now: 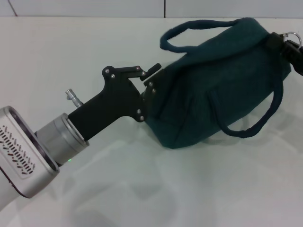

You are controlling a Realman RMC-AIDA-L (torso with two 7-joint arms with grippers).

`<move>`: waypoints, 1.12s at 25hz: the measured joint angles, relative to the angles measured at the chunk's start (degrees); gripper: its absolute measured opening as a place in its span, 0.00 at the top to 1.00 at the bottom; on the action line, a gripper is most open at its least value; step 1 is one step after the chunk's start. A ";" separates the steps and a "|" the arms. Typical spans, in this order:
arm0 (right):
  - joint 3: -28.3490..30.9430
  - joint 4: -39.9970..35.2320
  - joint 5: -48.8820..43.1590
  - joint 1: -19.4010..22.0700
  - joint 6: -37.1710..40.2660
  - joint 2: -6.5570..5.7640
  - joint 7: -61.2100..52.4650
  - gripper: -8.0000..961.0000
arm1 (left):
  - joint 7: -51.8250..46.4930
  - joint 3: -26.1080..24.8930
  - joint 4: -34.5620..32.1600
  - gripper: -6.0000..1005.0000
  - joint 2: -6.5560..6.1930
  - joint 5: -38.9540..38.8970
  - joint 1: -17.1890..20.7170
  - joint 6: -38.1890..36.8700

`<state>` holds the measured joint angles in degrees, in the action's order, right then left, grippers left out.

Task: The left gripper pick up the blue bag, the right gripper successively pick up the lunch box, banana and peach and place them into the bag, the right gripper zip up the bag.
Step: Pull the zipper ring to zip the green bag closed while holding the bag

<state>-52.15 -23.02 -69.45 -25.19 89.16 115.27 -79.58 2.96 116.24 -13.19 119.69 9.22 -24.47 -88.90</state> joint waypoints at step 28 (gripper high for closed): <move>-0.41 0.70 -0.39 -0.25 3.15 0.12 2.77 0.35 | -44.99 -0.13 -3.89 0.80 -4.56 0.79 -11.90 4.90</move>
<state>-52.56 -22.32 -69.84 -25.44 92.31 115.38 -76.81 -42.03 116.11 -17.08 115.13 10.01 -36.38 -84.00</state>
